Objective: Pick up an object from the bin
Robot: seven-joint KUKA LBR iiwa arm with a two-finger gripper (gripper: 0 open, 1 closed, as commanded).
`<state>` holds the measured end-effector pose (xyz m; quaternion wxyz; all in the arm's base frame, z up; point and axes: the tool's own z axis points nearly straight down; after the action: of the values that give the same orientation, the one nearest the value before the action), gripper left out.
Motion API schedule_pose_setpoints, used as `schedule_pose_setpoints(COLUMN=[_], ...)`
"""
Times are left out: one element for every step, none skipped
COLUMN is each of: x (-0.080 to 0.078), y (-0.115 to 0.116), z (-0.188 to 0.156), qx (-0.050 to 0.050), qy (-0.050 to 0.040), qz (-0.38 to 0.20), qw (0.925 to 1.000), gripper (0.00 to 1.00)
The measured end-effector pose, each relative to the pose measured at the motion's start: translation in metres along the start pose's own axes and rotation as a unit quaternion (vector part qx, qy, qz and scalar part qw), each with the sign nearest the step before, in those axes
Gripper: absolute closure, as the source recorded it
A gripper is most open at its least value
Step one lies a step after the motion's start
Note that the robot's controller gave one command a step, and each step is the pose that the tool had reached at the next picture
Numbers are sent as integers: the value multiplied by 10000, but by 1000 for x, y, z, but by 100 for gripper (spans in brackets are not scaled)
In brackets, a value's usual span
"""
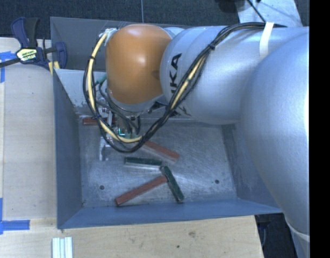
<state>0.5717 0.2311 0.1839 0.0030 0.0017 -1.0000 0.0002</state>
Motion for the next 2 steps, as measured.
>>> schedule_pose_setpoints(x=[-2,-56], y=[-1,-53], z=[-5,22], qx=[-9,-12], qy=[-42,-61], qz=[17,146], qw=[10000,9999], gripper=[0,0])
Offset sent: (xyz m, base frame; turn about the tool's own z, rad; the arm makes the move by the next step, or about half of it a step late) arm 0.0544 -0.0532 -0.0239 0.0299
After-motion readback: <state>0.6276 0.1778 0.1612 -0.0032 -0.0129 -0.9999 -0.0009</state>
